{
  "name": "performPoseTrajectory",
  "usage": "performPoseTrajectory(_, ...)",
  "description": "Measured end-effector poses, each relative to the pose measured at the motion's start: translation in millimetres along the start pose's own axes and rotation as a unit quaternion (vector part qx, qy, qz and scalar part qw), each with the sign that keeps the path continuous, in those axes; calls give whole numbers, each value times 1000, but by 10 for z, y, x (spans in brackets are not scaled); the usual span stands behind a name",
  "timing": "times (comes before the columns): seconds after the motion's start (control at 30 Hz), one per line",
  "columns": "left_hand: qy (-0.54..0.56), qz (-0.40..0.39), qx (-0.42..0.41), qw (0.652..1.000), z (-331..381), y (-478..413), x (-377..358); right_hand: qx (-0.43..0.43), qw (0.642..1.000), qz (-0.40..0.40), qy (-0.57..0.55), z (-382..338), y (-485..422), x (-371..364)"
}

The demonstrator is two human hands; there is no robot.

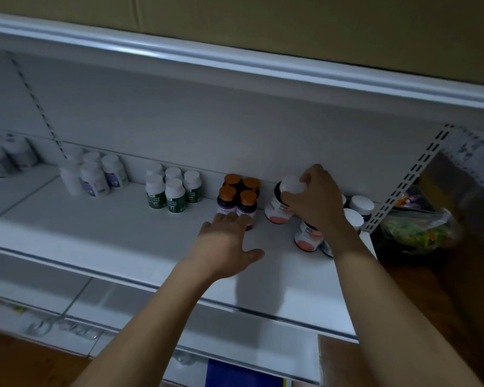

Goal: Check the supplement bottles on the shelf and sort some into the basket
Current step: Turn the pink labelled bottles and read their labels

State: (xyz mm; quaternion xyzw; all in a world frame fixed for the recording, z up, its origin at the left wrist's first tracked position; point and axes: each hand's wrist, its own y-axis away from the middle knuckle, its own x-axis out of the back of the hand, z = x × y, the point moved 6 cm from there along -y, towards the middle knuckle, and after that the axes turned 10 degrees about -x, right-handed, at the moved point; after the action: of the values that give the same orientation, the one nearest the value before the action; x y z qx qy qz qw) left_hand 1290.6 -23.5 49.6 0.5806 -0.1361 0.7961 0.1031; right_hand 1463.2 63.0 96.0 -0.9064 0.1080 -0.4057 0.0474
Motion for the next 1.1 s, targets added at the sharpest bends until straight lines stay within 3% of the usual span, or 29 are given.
performPoseTrajectory(0.13,92,67,-23,993,5,49,71,-63,985,5,-161,4,485,129)
performPoseTrajectory(0.3,209,46,-89,973,174,168,71,-137,935,-50,-322,93,947,253)
performPoseTrajectory(0.53,413,0,-177,893,542,562,71,-144,890,-41,-432,171,1405,645)
performPoseTrajectory(0.8,456,21,-165,874,605,771,0,-152,904,-29,-399,187,1768,674)
performPoseTrajectory(1.1,390,19,-169,905,499,956,16,-143,918,-48,-368,44,1912,451)
